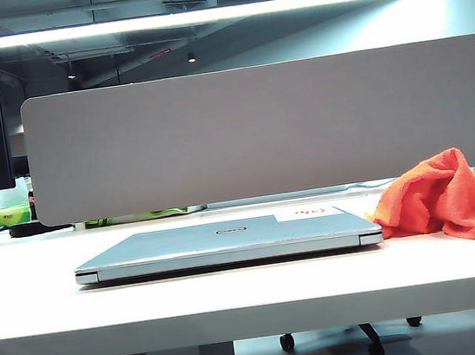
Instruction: Pick up the rag and use it to wipe the water off the lid of the laptop on the table.
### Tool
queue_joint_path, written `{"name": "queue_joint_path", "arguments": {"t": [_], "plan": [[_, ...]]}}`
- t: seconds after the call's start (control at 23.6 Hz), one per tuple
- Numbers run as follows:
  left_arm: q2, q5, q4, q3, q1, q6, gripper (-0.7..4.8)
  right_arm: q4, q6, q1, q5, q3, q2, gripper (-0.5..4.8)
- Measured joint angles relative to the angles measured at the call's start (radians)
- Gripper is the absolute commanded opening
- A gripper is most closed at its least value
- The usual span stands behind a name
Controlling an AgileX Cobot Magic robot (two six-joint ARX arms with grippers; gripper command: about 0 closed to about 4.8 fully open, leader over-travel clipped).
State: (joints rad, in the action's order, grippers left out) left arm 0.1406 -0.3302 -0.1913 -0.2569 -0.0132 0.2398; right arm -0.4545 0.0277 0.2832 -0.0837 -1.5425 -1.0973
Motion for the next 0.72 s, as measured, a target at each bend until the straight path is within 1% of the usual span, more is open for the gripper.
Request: {"name": "queue_joint_path", "arguments": {"t": [0.13,0.21,0.25,0.34,0.47,0.63,0.72], "plan": [[0.0,0.097,0.0,0.0,0.0,0.0,-0.05,0.111,0.0,0.0,0.026,0.15,0.103,-0.08],[0.0,0.147,0.0,0.0,0.0,0.0,-0.05,0.2,0.0,0.0,0.033,0.296,0.198,-0.08],[0.0,0.184,0.001,0.0,0.0,0.0,-0.05,0.263,0.0,0.001,0.036,0.398,0.271,-0.08],[-0.001,0.203,0.002,0.0,0.0,0.0,-0.05,0.34,-0.022,0.001,0.035,0.539,0.397,-0.08],[-0.029,0.204,0.037,0.001,0.0,0.0,-0.05,0.374,-0.072,0.0,0.035,0.698,0.595,-0.09],[-0.086,0.215,0.074,0.001,0.0,0.0,-0.05,0.367,-0.082,0.001,0.028,0.798,0.763,-0.09],[-0.138,0.224,0.078,0.007,0.0,0.0,-0.05,0.328,-0.085,0.001,0.003,0.862,0.902,-0.08]]}}
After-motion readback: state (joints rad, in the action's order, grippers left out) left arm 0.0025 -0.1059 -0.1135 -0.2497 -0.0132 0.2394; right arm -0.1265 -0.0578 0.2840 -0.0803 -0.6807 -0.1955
